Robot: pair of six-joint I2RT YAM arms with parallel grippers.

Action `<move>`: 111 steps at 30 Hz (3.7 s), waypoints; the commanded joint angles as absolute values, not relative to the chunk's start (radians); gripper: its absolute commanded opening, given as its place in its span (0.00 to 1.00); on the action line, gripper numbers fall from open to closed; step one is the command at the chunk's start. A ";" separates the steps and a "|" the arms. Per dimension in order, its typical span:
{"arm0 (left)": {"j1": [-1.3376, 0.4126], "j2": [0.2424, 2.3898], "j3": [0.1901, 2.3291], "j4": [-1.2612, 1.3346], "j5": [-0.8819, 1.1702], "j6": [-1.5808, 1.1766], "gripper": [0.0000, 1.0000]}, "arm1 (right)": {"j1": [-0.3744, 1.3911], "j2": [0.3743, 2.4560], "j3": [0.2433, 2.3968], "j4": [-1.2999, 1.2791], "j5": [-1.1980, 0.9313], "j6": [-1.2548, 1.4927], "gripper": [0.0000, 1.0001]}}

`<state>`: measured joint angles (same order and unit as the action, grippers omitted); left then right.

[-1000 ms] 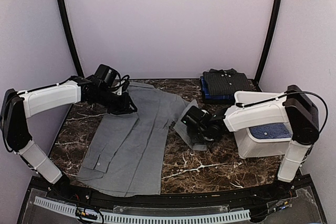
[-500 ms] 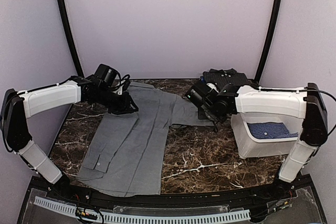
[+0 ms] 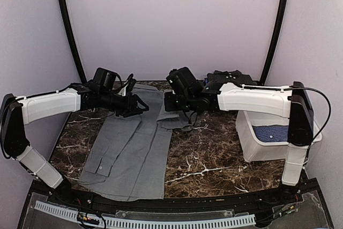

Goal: Fold and stack the long sleeve shirts
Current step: Pass from the right arm to the left, then move the 1/3-folded shirt to the center of the board.

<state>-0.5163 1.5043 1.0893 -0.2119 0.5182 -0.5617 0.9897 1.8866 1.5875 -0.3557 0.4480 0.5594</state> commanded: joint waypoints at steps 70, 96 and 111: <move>-0.424 1.382 1.354 -0.403 -0.059 -0.528 0.00 | 0.790 2.097 1.416 -0.011 -0.134 0.676 0.46; -0.423 1.504 1.398 -0.338 0.118 -0.497 0.00 | 0.765 2.227 1.540 -0.225 0.110 0.650 0.00; -0.429 1.673 1.527 -0.253 0.218 -0.541 0.00 | 0.680 2.145 1.585 -0.341 0.082 0.524 0.29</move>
<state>-0.4290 1.6752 1.4879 -0.2962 0.1898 -0.5323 0.6643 2.2208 1.6169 -0.2897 0.0822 0.5510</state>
